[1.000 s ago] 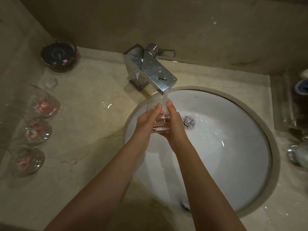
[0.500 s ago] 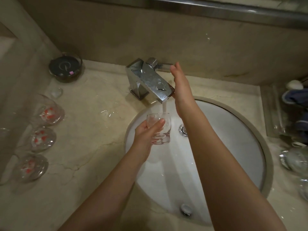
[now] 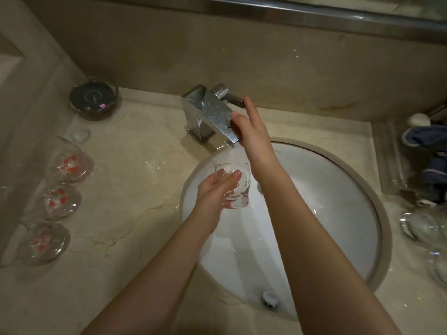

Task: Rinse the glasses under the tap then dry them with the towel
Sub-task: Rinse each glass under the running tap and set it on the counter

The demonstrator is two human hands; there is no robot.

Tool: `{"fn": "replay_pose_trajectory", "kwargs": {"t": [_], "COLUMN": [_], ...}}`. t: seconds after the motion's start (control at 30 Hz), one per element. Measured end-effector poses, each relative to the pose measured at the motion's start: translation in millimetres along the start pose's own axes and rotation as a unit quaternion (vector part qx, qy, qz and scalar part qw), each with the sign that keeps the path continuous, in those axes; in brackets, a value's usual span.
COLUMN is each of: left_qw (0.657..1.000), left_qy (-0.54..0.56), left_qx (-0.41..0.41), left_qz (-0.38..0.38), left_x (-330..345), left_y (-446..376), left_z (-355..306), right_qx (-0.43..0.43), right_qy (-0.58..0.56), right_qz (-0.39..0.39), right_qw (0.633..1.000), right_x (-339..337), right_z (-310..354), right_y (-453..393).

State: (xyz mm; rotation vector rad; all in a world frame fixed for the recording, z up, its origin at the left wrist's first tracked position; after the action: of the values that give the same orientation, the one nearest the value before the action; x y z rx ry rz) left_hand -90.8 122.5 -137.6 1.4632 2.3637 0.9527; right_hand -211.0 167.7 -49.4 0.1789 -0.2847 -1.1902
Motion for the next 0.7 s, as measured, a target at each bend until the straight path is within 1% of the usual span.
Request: {"fn": "replay_pose_trajectory", "kwargs": {"t": [0.13,0.23,0.3,0.4,0.47,0.57,0.7], "left_qw": [1.000,0.999,0.997,0.986,0.979,0.975,0.972], "left_qy": [0.003,0.001,-0.030,-0.084,-0.092,-0.084,-0.099], "left_qx": [-0.022,-0.051,-0.074,-0.135,-0.169,-0.199,-0.207], "left_qz": [-0.003,-0.002,0.012,0.054,0.063,0.050,0.055], "left_x": [1.8,3.4,5.3,11.5,12.7,15.1,22.6], "left_y": [0.2,4.3,6.1,12.2,18.6,28.1,42.9], "left_z": [0.3,2.6,7.6,18.2,26.6,35.4,38.8], "right_qx": [0.014,0.043,0.115,0.265,0.313,0.326,0.319], "right_qy": [-0.029,-0.027,-0.019,-0.043,-0.030,-0.016,-0.010], "right_qz": [0.006,-0.050,-0.077,-0.072,-0.068,-0.056,-0.046], "right_qw": [0.999,0.997,0.990,0.961,0.947,0.944,0.947], "right_x": [-10.0,-34.5,-46.5,-52.4,-56.8,-63.5,-69.8], "right_z": [3.5,-27.4,-62.8,-104.7,-111.7,-112.9,-111.1], "right_y": [17.5,51.3,76.4,100.3,105.8,112.8,126.1]}}
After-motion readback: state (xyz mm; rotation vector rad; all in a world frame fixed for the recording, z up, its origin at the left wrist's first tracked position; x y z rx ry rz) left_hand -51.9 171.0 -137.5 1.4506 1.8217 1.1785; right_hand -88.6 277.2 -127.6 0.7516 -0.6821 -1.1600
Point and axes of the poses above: each hand's wrist, its own y-axis away from the middle knuckle, its own x-axis out of the palm, z = x × y, the point moved 6 cm from there along -y, towards the middle knuckle, and after that the axes turned 13 degrees about -y, right-handed, at the moved point
